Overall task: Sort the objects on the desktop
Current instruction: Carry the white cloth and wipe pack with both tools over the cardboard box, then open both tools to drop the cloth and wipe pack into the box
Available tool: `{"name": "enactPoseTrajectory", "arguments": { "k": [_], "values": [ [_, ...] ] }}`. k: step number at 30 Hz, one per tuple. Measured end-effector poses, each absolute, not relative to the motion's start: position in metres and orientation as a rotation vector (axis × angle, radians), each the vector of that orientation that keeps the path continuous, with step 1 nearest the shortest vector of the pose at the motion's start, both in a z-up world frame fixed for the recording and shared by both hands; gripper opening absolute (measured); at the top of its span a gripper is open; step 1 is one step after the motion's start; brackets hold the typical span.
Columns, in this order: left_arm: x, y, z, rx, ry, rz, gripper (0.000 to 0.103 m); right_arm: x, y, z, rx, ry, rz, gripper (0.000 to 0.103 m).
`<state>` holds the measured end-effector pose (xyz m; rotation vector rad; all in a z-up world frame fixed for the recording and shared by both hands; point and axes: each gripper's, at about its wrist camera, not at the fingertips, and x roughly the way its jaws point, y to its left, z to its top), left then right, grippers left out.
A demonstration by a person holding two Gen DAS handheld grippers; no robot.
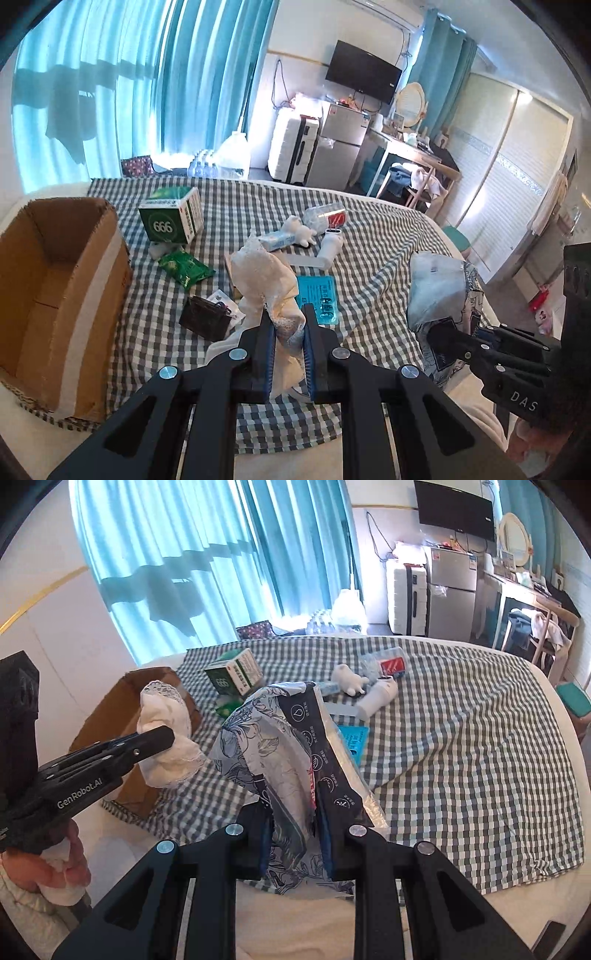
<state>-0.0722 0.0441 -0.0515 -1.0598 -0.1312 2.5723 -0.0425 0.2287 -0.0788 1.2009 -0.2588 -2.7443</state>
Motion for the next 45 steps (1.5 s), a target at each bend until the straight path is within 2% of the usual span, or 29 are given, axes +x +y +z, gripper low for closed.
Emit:
{"name": "enactPoseTrajectory", "arguments": {
  "k": [14,21,31,43,44,45],
  "values": [
    [-0.052,-0.03,0.006,-0.925,-0.251,2.735,0.013,-0.037,0.152,-0.014,0.984,-0.169,-2.663,0.02],
    [-0.046,-0.081,0.02,-0.893,-0.211,2.848,0.013,-0.049,0.104,-0.006,0.949,-0.104,-2.585,0.02],
    [-0.051,-0.155,-0.004,-0.992,-0.29,2.933,0.013,-0.093,0.023,-0.011,0.944,-0.033,-2.45,0.02],
    [-0.072,-0.206,-0.051,-1.165,-0.324,2.93,0.013,-0.167,-0.055,-0.043,1.017,-0.073,-2.307,0.02],
    [-0.074,-0.209,-0.054,-1.171,-0.328,2.929,0.013,-0.175,-0.06,-0.044,1.018,-0.079,-2.306,0.021],
    [-0.075,-0.211,-0.056,-1.179,-0.33,2.925,0.014,-0.18,-0.064,-0.044,1.023,-0.091,-2.299,0.025]
  ]
}}
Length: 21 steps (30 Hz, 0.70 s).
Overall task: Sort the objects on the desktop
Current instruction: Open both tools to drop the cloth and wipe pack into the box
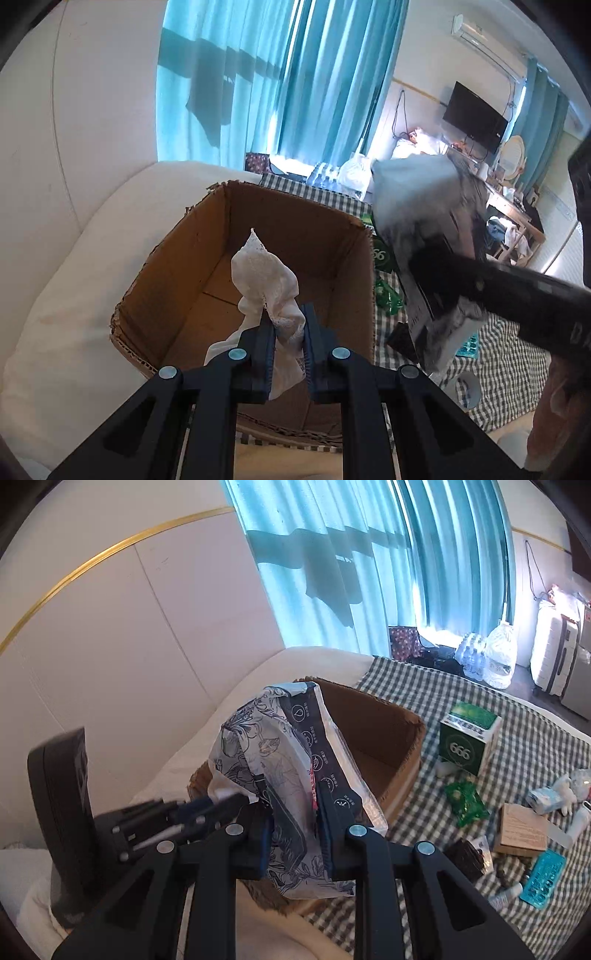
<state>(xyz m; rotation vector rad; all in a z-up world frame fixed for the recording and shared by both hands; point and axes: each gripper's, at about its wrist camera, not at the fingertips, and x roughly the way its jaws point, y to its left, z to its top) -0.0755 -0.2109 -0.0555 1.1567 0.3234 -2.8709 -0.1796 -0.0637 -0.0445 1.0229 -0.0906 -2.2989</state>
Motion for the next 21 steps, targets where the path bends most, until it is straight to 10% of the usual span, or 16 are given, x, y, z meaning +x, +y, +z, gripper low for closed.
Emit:
{"name": "enactPoseTrajectory", "arguments": {
  "k": [6,21],
  "values": [
    [-0.078,-0.222,-0.07,1.211,0.338,-2.807,0.061,-0.204,-0.068,-0.045,1.07,-0.228,-2.304,0.061],
    [-0.06,-0.183,-0.059,1.26,0.31,-2.85,0.092,-0.145,0.029,-0.028,0.932,-0.26,-2.519,0.07]
  ]
}}
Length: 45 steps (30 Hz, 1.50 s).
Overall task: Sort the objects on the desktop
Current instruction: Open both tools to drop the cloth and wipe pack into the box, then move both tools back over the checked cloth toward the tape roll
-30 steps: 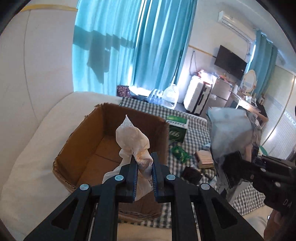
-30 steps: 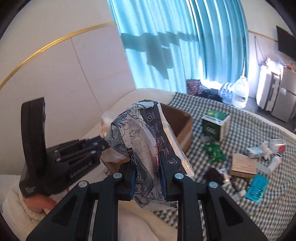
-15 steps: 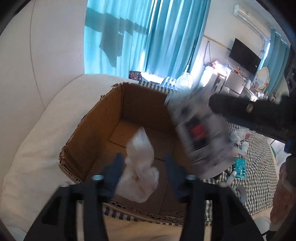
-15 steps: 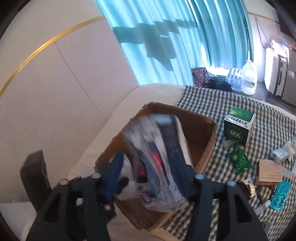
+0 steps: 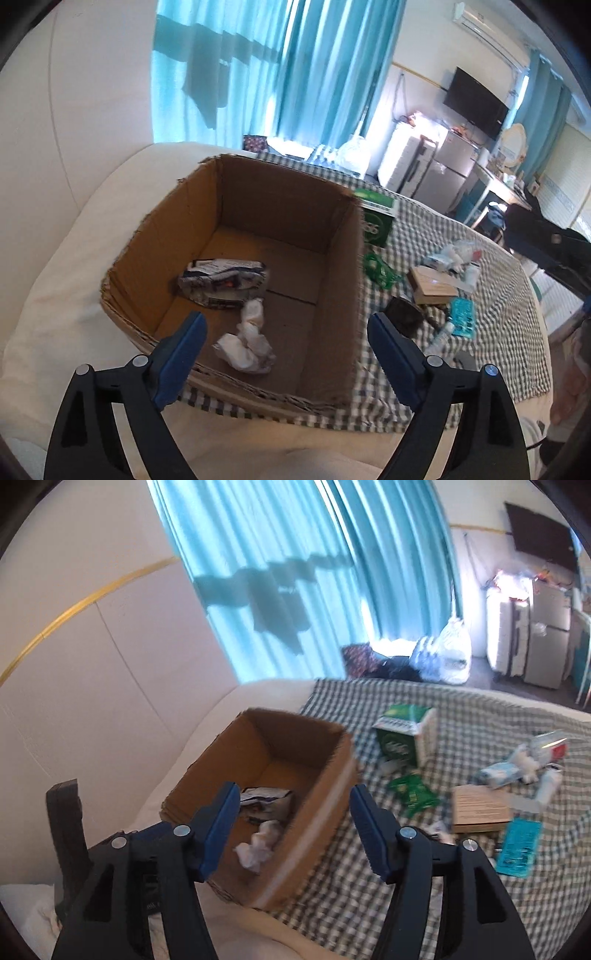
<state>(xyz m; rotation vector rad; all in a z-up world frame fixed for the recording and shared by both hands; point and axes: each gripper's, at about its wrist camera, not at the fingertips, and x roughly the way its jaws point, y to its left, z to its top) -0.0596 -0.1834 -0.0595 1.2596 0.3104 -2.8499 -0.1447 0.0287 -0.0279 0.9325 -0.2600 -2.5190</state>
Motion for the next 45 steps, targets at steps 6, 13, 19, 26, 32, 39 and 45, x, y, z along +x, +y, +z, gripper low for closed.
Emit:
{"name": "enactPoseTrajectory", "arguments": {
  "k": [6,13,19,26,32,39,45],
  "values": [
    [-0.047,-0.122,-0.055,1.282,0.246,-2.915,0.103,-0.089,0.111,-0.011,0.794,-0.205,-2.733,0.102],
    [-0.039,-0.038,-0.07,1.311,0.144,-2.959,0.103,-0.057,0.17,-0.055,0.974,-0.197,-2.766,0.103],
    [-0.037,0.008,-0.109,1.375,0.053,-2.897,0.103,-0.037,0.181,-0.113,1.108,-0.102,-2.758,0.103],
    [-0.046,0.027,-0.146,1.436,-0.11,-2.857,0.103,-0.049,0.199,-0.179,1.317,-0.239,-2.733,0.103],
    [-0.066,0.019,-0.18,1.542,-0.034,-2.783,0.103,-0.069,0.201,-0.215,1.467,-0.17,-2.674,0.103],
    [-0.086,0.012,-0.201,1.639,0.059,-2.729,0.103,-0.093,0.182,-0.245,1.531,-0.094,-2.619,0.103],
    [-0.099,0.008,-0.218,1.727,0.089,-2.66,0.103,-0.12,0.173,-0.27,1.581,0.012,-2.645,0.103]
  ]
}}
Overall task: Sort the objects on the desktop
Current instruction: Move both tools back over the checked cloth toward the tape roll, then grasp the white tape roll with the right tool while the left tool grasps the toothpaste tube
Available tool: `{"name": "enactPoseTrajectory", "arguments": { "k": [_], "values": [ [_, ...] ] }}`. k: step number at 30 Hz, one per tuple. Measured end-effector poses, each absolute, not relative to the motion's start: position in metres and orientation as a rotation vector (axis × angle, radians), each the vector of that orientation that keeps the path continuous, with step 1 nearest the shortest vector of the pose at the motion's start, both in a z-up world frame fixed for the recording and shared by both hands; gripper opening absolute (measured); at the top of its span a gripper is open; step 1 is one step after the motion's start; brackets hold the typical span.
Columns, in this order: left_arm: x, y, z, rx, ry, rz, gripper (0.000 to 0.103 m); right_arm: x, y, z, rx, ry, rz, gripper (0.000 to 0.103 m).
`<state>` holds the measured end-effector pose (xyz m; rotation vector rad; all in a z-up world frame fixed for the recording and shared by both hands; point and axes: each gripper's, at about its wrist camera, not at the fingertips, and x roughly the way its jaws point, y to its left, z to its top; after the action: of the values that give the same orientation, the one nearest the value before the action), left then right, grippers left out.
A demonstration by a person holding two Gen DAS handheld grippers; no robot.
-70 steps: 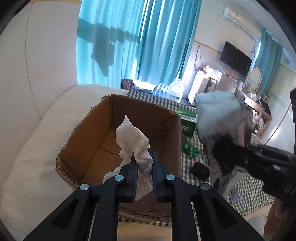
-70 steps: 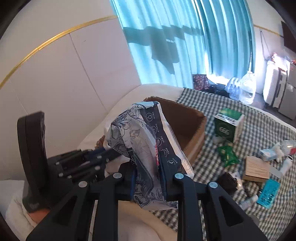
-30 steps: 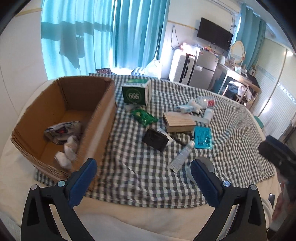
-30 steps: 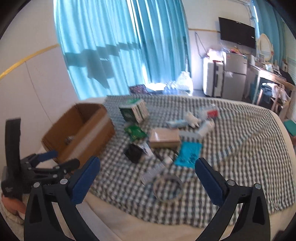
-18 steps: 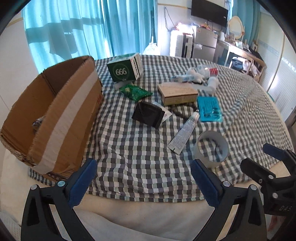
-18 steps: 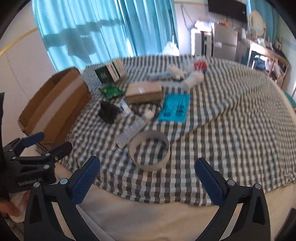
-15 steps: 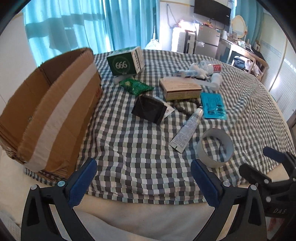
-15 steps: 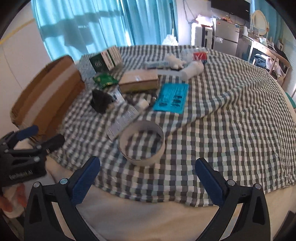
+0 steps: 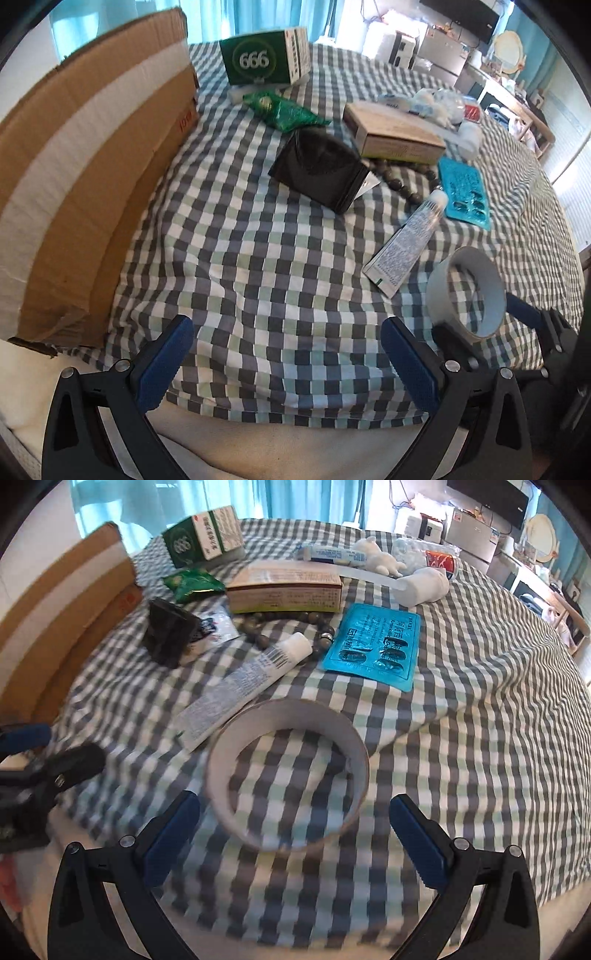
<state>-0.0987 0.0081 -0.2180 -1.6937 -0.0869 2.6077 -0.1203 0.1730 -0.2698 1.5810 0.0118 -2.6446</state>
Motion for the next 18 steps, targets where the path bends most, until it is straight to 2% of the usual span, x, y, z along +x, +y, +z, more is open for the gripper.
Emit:
{"name": "enactPoseTrajectory", "arguments": {
  "k": [5,7,8,9,11,18],
  "values": [
    [-0.107,0.013,-0.225,-1.712,-0.066,2.593,0.103,-0.136,0.179,-0.28,1.577,-0.026,-2.639,0.102],
    [-0.111,0.017,-0.227,-1.712,-0.049,2.589,0.103,-0.137,0.183,-0.279,1.561,-0.028,-2.643,0.097],
    [-0.112,0.02,-0.228,-1.706,-0.039,2.591,0.103,-0.136,0.185,-0.278,1.544,-0.047,-2.627,0.087],
    [-0.114,0.024,-0.228,-1.692,-0.022,2.598,0.103,-0.135,0.186,-0.277,1.534,-0.059,-2.619,0.082],
    [-0.117,0.028,-0.227,-1.672,-0.009,2.607,0.103,-0.134,0.191,-0.273,1.538,-0.062,-2.628,0.082],
    [-0.129,0.055,-0.228,-1.588,0.069,2.587,0.103,-0.127,0.245,-0.247,1.457,-0.265,-2.763,0.082]
  ]
}}
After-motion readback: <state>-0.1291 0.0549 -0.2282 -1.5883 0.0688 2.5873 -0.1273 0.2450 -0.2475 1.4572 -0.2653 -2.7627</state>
